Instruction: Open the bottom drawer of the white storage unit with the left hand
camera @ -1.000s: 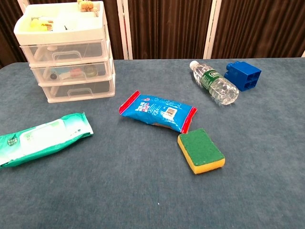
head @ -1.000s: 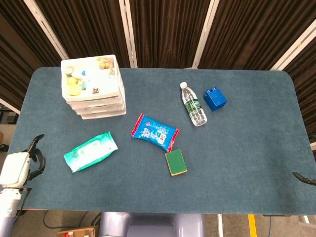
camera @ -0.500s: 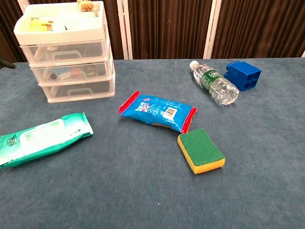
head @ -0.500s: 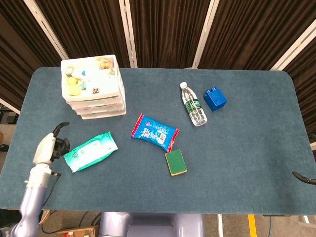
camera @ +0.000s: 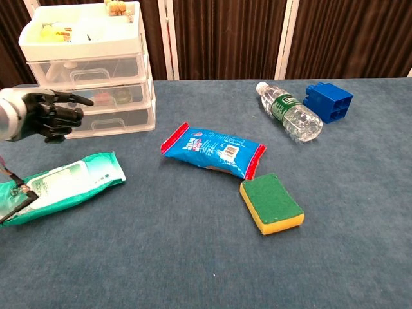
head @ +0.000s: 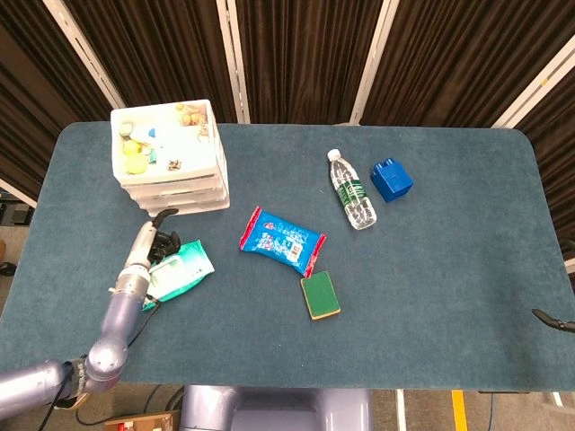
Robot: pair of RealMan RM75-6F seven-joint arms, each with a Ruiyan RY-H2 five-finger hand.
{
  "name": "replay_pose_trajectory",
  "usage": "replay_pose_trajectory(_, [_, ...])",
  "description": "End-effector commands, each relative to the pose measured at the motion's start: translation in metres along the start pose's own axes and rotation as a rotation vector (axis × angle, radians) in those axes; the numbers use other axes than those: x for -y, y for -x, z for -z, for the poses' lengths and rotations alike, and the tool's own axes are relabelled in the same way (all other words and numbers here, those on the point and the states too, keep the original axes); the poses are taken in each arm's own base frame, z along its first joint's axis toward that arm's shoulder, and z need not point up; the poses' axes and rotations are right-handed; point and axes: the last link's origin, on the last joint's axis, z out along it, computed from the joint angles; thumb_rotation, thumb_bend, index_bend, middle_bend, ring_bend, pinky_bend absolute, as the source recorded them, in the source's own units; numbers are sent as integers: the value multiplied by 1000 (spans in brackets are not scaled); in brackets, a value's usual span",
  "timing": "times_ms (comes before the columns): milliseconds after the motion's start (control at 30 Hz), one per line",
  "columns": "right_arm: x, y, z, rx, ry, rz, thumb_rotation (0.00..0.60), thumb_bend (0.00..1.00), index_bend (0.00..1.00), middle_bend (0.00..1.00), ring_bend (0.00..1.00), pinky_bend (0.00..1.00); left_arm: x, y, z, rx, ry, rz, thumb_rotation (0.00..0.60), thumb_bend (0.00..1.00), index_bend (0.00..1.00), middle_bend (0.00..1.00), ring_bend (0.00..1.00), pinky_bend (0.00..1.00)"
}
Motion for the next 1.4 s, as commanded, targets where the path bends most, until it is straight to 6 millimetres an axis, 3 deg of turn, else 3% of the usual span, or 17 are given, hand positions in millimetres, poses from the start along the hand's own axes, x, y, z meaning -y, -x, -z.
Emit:
replay_pose_trajectory(33, [0, 0, 0, 1, 0, -3, 600, 139, 0, 0, 0, 0, -5, 11, -7, 9, 2, 23, 600, 721, 145, 934, 893, 881])
replay_pose_trajectory(933, [0, -2, 0, -3, 4, -28, 600, 138, 0, 0, 0, 0, -6, 33, -40, -37, -33, 95, 600, 738, 105, 937, 894, 881])
replay_pose_trajectory(1400, [0, -2, 0, -2, 2, -29, 600, 138, 0, 0, 0, 0, -11, 46, -45, 6, -12, 232, 600, 740, 95, 938, 898, 881])
